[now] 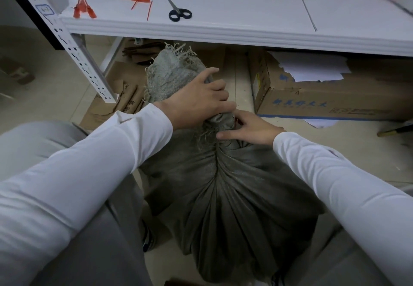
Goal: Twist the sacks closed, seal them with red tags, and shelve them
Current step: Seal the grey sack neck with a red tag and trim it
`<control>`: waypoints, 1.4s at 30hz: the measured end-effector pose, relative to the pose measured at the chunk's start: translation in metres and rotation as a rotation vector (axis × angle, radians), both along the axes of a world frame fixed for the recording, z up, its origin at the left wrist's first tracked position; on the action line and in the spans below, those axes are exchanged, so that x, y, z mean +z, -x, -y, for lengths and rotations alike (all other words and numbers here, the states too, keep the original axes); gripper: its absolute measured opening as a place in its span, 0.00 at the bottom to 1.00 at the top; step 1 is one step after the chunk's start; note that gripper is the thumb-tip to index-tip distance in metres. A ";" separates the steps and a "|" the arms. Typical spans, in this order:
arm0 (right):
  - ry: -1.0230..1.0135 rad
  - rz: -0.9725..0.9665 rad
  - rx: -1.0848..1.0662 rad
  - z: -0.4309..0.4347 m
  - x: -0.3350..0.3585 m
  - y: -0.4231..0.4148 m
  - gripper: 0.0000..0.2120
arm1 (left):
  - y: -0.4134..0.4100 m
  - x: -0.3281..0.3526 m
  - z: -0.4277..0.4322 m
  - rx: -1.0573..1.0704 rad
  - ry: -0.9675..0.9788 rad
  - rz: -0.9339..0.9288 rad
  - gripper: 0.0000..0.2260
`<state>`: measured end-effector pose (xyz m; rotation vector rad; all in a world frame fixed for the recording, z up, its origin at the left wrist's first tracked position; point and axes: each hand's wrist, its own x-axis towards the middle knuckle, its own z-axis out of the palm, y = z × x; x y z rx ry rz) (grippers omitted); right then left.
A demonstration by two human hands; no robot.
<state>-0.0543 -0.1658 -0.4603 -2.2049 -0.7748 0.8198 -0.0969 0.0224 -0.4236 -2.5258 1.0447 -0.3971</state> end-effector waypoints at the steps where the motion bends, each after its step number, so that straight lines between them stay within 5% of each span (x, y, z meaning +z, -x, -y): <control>1: 0.023 0.055 -0.014 -0.001 0.000 0.000 0.27 | 0.000 -0.001 0.000 -0.011 -0.003 0.009 0.16; 11: 0.145 0.384 -0.173 -0.015 -0.008 0.009 0.14 | 0.006 -0.002 0.000 0.046 0.043 0.095 0.17; 17: 0.137 0.332 -0.253 -0.013 -0.015 -0.001 0.12 | 0.015 -0.001 -0.007 0.660 0.488 0.170 0.42; 21: 0.145 0.304 -0.316 -0.014 -0.018 -0.004 0.13 | 0.024 0.001 -0.018 1.055 0.621 0.100 0.52; 26: 0.149 0.283 -0.355 -0.013 -0.019 -0.005 0.15 | 0.034 0.005 -0.050 1.382 0.476 -0.424 0.55; 29: 0.156 0.280 -0.373 -0.012 -0.019 -0.005 0.16 | 0.044 0.010 -0.041 1.532 0.734 -0.925 0.40; 32: 0.153 0.284 -0.371 -0.011 -0.018 -0.004 0.14 | 0.043 0.000 -0.010 1.310 0.983 -1.282 0.29; 35: 0.136 0.283 -0.357 -0.010 -0.018 -0.004 0.14 | 0.037 -0.014 0.008 1.082 1.234 -1.025 0.19; 38: 0.123 0.256 -0.325 -0.009 -0.018 -0.007 0.15 | 0.027 -0.024 0.006 0.954 1.211 -0.750 0.19; 42: 0.115 0.223 -0.268 -0.006 -0.016 -0.012 0.15 | 0.020 -0.029 0.006 0.901 1.119 -0.800 0.21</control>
